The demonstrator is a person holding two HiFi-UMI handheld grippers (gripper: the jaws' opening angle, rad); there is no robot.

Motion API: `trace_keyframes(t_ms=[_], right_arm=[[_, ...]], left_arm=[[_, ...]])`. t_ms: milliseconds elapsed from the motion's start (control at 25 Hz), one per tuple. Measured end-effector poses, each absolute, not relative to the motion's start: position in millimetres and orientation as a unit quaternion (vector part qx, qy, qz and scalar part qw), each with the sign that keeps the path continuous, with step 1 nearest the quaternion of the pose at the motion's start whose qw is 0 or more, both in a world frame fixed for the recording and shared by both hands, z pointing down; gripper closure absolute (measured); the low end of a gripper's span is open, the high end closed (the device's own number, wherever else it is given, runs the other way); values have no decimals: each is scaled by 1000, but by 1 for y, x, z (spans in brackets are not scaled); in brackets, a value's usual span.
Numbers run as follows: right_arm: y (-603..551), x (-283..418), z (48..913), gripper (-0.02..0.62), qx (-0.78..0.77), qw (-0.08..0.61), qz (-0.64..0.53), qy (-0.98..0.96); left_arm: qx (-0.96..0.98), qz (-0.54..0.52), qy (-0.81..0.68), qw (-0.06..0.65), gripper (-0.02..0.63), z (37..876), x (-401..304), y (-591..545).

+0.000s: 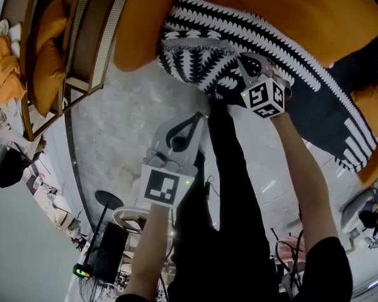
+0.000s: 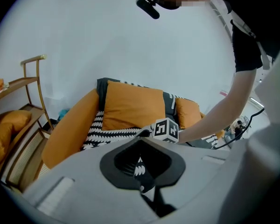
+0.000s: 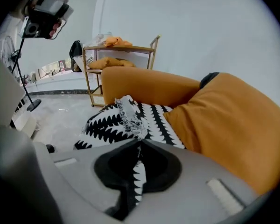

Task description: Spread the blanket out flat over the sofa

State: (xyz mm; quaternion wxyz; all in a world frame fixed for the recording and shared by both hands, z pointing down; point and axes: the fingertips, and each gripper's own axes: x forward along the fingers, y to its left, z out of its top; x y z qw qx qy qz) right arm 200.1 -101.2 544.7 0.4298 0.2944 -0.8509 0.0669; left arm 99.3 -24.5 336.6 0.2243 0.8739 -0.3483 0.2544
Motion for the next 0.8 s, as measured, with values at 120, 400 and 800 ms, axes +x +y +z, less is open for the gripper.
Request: trace_keyframes(t_ms=[120, 400, 800], right_arm=[[-93, 175, 519, 581, 294, 407, 56, -863], [-77, 103, 469, 583, 268, 366, 28, -891], [-23, 6, 432, 584, 214, 334, 22, -918]], left_arm=[[873, 247, -359, 221, 595, 327, 88, -13], [862, 214, -394, 236, 595, 315, 50, 14], [844, 191, -442, 237, 595, 309, -22, 63]])
